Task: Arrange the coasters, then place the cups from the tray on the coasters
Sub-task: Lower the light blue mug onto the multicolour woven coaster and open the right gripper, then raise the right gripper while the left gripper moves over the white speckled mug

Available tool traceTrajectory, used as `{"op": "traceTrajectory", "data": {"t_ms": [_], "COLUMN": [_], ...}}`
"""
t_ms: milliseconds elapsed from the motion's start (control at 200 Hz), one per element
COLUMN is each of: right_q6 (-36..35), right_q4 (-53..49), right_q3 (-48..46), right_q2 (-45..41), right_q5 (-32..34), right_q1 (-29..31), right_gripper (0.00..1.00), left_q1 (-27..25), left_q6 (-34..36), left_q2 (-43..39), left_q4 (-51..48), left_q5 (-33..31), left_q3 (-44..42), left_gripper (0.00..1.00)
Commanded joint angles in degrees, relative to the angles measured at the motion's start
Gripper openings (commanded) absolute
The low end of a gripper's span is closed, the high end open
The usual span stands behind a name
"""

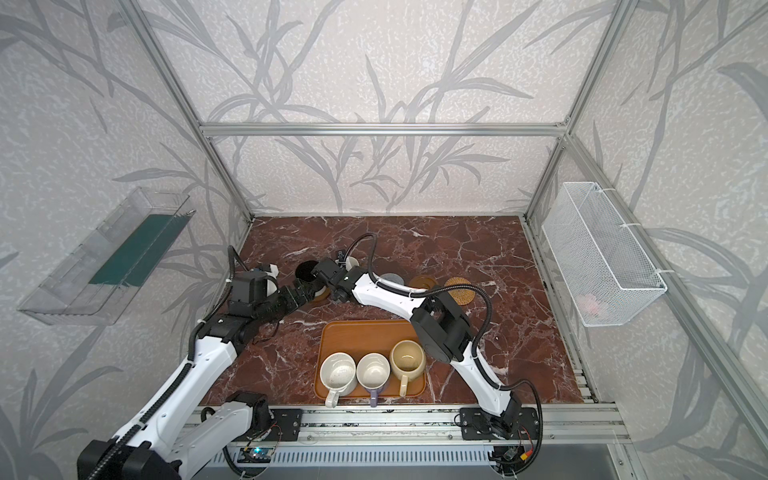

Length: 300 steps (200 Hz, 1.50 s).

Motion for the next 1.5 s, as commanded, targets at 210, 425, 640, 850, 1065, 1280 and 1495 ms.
{"op": "traceTrajectory", "data": {"t_ms": [210, 425, 640, 850, 1065, 1280, 1495], "right_q6": [0.74, 0.7, -2.19, -3.1, -9.07, -9.08, -10.6], "right_q4": [-0.12, 0.07, 3.71, 6.01, 11.66, 13.9, 13.88], "right_q3": [-1.84, -2.18, -6.46, -11.5, -20.69, -29.1, -37.12], "right_q2": [-2.45, -3.17, -6.8, -11.71, -20.45, -29.1, -37.99], "right_q5": [-4.36, -4.44, -5.18, -4.23, -6.34, -8.8, -9.48], "right_q1": [-0.16, -0.21, -0.17, -0.23, -0.16, -0.22, -0.21], "right_gripper": [0.3, 0.37, 0.37, 0.37, 0.71, 0.94, 0.95], "left_q1": [0.31, 0.34, 0.52, 1.0, 1.05, 0.74, -7.43], "left_q6": [0.11, -0.11, -0.86, -1.56, 2.37, 1.43, 5.73], "left_q2": [-1.11, -1.45, -1.9, -2.07, -0.2, -1.68, -0.11], "left_q4": [0.13, 0.09, 1.36, 1.25, -2.32, -3.7, -16.07], "left_q5": [-0.84, -0.67, 2.1, 4.5, 12.1, 14.54, 8.12], "left_q3": [-0.6, -0.7, -1.18, -0.88, 1.47, 1.96, 6.78], "left_gripper": [0.94, 0.94, 0.94, 0.94, 0.97, 0.99, 0.99]}}
